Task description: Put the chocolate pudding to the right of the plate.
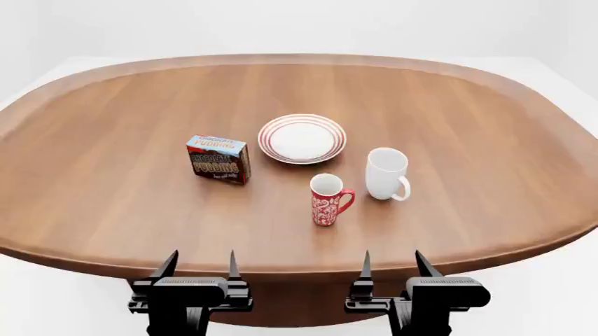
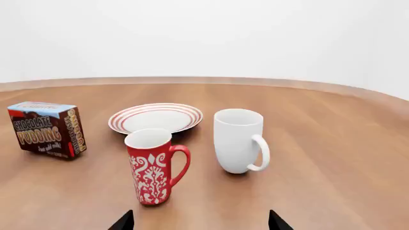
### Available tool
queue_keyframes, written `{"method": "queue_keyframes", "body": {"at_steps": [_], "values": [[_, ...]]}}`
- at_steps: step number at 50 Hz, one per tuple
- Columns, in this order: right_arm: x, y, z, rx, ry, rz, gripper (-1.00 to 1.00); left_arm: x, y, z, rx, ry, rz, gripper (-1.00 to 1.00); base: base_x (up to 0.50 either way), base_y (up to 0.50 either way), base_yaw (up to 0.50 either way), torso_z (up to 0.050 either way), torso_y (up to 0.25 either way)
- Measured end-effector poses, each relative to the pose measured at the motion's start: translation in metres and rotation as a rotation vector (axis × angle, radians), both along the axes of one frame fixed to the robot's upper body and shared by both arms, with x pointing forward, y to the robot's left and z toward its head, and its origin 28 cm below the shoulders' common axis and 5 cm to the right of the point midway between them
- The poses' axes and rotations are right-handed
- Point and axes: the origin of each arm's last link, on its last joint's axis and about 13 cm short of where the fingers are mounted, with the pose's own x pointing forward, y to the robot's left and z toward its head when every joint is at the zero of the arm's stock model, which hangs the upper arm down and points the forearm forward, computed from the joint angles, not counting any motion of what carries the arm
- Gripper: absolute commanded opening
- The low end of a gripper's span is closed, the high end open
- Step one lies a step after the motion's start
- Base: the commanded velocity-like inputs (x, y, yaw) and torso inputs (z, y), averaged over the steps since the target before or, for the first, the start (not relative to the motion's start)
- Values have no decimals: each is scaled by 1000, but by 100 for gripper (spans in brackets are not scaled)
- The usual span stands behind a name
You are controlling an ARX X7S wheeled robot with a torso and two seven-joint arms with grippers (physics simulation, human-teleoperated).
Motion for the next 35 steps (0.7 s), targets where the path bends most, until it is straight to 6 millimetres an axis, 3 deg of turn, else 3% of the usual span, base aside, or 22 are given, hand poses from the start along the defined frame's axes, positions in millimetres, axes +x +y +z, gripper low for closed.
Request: {"method": "queue_keyframes", "body": {"at_steps": [10,35], "values": [[0,-2,-3,9,-1,-17,100,1,0,-3,-8,11,4,100,0,22,0,0,0],[-2,1,-10,-13,-14,-21,100,0,3,-8,-23,37,19,100,0,500,0,0,0]]}}
